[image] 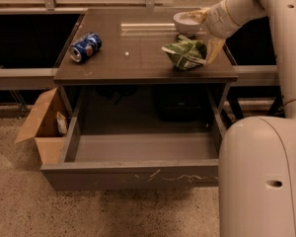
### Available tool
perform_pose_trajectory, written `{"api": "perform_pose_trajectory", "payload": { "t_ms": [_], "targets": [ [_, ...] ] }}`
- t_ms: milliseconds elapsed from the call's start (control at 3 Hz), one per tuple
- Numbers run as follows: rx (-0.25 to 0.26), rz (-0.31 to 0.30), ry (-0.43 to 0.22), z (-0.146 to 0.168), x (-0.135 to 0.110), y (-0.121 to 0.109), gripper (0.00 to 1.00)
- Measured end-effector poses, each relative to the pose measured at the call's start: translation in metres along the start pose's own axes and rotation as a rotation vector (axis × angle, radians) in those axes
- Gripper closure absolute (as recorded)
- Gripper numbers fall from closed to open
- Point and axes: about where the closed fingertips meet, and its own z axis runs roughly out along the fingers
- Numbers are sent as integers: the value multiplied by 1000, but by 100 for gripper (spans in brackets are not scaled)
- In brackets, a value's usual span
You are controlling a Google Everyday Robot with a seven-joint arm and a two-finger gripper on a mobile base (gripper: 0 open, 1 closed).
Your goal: Pick green jalapeno chip bag from top drawer and place on counter
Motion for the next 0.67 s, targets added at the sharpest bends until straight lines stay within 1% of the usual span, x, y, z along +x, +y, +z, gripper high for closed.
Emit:
{"api": "perform_pose_trajectory", "payload": {
  "t_ms": [333, 667],
  "targets": [
    [33, 8, 29, -25, 4, -2, 0],
    [62, 26, 51, -51, 4, 2, 0]
  ]
}}
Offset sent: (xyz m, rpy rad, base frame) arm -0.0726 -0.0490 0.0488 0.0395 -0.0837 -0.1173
